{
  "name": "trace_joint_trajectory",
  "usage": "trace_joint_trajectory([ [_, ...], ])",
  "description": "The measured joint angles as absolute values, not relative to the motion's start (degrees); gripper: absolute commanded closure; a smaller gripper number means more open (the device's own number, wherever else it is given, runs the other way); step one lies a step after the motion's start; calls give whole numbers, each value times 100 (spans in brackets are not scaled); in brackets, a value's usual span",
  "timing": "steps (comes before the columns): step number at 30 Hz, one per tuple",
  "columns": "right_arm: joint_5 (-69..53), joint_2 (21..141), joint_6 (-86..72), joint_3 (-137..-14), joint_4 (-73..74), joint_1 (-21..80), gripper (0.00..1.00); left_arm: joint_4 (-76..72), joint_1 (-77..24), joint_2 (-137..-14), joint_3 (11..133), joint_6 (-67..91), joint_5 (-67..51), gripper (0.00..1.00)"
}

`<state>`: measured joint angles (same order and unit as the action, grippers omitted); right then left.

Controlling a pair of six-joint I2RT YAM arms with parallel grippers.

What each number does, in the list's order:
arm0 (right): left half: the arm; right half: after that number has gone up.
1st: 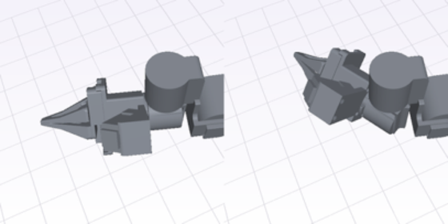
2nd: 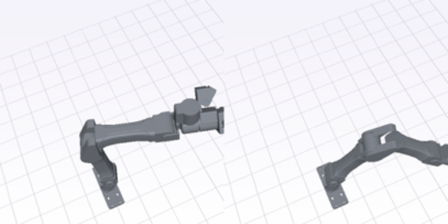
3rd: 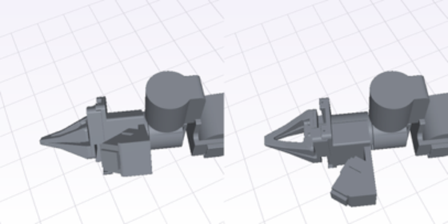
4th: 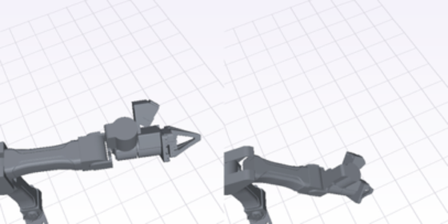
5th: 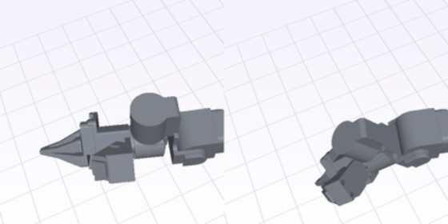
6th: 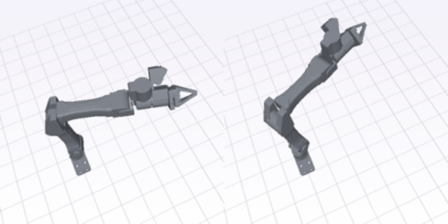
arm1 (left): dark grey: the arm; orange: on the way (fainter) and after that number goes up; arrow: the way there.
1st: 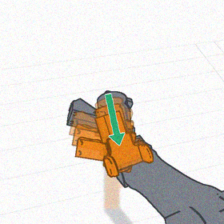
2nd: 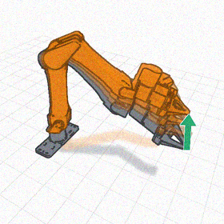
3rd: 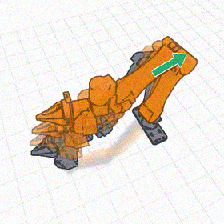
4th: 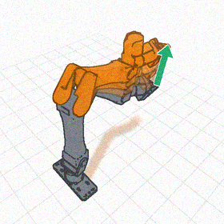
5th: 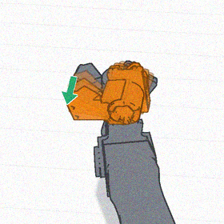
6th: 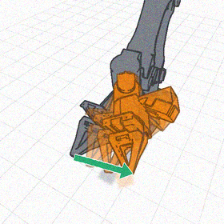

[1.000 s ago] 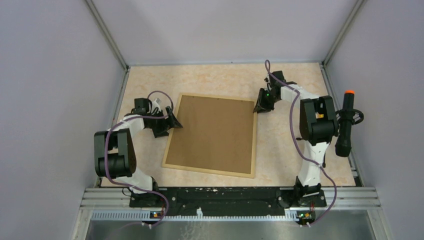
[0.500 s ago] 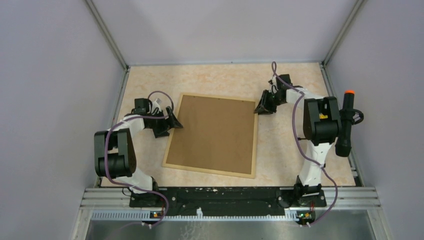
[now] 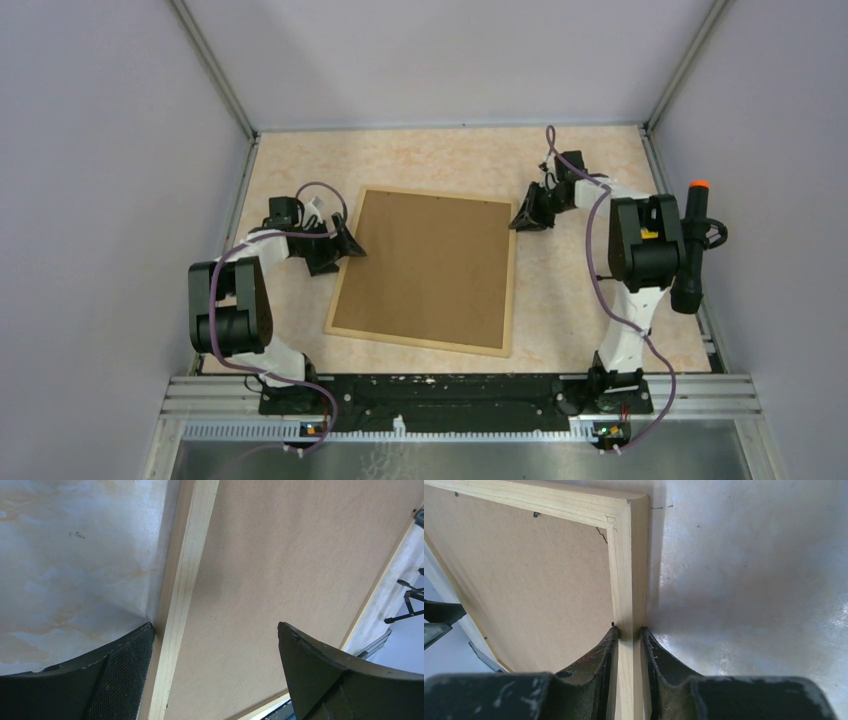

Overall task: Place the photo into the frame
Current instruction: Install the photo frame at the center of the board.

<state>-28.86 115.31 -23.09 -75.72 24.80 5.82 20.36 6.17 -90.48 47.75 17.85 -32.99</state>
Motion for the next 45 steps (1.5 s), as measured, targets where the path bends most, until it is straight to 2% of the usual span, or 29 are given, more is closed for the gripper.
trace_joint_trajectory([
  [9,-2757,11531,-2298,-7583,2499,620,79,2023,622,-9048,4766,1785,-3304,3],
  [19,-1931,11539,-2250,-7931,2952,934,79,2018,624,-9048,4766,1785,-3317,3],
  [27,-1203,11966,-2108,-8818,3610,1247,78,2018,622,-9050,4753,1787,-3369,3],
  [30,-862,12228,-1990,-9292,3767,1393,72,2018,622,-9056,4748,1787,-3393,3],
  [34,-250,12643,-1697,-10057,4254,1653,55,2012,633,-9118,4759,1789,-3457,3],
  [39,646,13657,-1015,-11928,5144,2040,42,2014,644,-9131,4770,1802,-3487,3],
  [45,1273,14202,-215,-13052,5586,2346,33,2023,644,-9122,4770,1802,-3461,3],
])
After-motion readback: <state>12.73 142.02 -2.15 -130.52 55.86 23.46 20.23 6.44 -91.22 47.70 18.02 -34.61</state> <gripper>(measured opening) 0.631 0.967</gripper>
